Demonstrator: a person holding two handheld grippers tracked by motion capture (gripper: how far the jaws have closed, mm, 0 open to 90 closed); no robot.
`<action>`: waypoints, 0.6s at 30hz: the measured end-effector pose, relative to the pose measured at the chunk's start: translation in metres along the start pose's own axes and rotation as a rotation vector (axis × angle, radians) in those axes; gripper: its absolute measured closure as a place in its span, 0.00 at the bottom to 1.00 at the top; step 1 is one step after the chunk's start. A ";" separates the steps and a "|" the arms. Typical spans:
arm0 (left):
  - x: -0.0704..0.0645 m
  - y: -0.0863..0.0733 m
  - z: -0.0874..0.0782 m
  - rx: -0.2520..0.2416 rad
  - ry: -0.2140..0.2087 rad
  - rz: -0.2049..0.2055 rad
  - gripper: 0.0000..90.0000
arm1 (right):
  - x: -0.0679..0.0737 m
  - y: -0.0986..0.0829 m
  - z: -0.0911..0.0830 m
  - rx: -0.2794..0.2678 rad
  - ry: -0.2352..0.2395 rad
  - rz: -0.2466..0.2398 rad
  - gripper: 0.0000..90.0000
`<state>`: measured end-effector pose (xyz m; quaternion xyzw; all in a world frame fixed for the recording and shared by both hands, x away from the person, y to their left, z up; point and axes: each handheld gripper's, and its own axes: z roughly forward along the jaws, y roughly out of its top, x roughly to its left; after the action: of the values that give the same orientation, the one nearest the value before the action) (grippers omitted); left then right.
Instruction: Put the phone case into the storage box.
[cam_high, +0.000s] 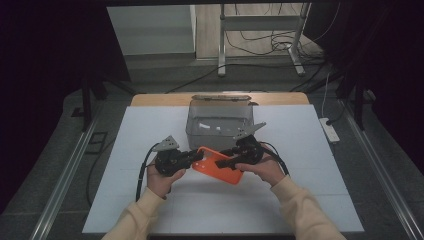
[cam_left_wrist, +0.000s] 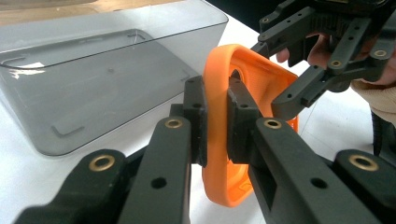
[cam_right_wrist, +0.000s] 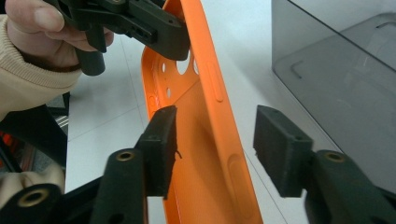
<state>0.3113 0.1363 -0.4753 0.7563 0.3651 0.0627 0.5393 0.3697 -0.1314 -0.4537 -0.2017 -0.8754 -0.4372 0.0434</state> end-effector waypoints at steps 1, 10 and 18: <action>0.000 0.000 0.000 0.001 0.000 0.000 0.90 | 0.000 0.000 0.000 -0.004 0.008 0.002 0.62; 0.000 0.000 0.001 0.004 -0.004 0.003 0.90 | -0.001 -0.001 -0.001 -0.005 0.041 0.009 0.74; 0.002 -0.001 0.001 -0.003 -0.011 -0.006 0.90 | -0.002 -0.001 -0.003 -0.020 0.066 0.017 0.85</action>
<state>0.3124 0.1369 -0.4765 0.7546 0.3641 0.0575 0.5428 0.3712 -0.1346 -0.4532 -0.1949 -0.8673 -0.4521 0.0738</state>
